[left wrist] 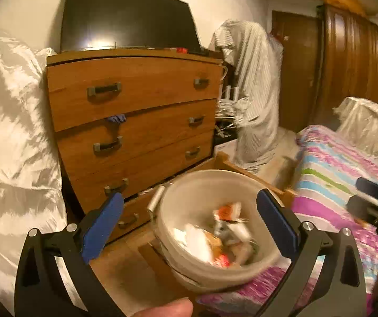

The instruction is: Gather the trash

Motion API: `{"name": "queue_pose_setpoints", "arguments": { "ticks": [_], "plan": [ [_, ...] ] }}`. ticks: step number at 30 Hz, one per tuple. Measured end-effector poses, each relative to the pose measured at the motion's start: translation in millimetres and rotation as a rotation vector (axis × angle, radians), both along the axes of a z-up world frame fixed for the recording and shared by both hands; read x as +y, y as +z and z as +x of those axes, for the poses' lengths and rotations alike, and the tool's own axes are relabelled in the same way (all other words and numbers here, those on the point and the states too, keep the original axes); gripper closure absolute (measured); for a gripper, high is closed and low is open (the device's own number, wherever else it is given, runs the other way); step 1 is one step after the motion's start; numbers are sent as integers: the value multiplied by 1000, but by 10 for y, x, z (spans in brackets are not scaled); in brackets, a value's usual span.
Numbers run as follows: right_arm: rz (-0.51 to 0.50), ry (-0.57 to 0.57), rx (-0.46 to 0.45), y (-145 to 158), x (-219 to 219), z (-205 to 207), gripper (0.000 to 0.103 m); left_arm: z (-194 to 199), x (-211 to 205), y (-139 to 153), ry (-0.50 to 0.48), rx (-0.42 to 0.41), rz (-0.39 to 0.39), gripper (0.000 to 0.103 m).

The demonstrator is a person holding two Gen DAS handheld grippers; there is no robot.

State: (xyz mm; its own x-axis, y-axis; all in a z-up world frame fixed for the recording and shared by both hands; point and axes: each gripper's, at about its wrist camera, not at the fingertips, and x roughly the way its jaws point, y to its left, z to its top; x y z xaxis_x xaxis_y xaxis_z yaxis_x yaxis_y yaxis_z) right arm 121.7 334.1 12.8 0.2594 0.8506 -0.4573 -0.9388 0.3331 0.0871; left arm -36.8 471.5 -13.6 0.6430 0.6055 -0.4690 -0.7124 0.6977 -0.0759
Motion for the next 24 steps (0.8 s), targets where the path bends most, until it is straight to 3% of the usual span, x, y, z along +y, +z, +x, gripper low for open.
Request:
{"name": "queue_pose_setpoints", "arguments": {
  "ticks": [10, 24],
  "plan": [
    [14, -86, -23, -53, -704, -25, 18, -122, -590, -7, -91, -30, 6, 6],
    [3, -82, -26, -37, -565, -68, 18, -140, -778, -42, -94, -9, 13, 6]
  ]
}}
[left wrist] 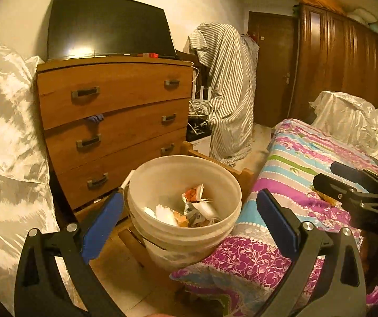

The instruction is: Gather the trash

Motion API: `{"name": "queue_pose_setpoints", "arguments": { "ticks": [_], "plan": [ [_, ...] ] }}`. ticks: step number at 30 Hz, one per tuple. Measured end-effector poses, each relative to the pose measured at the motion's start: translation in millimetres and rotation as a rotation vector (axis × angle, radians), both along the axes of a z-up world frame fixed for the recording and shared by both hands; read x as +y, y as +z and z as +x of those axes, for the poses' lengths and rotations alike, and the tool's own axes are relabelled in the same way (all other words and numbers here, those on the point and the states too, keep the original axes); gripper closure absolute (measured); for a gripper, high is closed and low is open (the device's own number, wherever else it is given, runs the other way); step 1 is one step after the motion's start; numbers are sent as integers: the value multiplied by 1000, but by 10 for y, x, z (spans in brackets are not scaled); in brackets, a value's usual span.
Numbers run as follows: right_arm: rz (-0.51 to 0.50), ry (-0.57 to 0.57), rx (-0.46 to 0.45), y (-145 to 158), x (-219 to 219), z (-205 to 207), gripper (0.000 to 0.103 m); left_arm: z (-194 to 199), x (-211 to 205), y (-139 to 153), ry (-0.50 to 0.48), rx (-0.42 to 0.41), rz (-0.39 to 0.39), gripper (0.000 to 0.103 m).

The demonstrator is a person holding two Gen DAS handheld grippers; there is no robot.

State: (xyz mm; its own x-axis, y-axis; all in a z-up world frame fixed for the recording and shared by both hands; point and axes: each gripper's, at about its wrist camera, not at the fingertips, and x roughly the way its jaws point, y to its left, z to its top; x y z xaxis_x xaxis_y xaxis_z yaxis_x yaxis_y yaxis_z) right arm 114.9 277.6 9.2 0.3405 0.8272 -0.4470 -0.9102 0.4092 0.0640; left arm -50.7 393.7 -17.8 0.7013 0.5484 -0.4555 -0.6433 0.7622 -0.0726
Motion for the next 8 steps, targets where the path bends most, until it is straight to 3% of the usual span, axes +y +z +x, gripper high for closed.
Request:
{"name": "queue_pose_setpoints", "arguments": {
  "ticks": [8],
  "plan": [
    [-5, 9, 4, -6, 50, -12, 15, 26, 18, -32, 2, 18, -19, 6]
  ]
}}
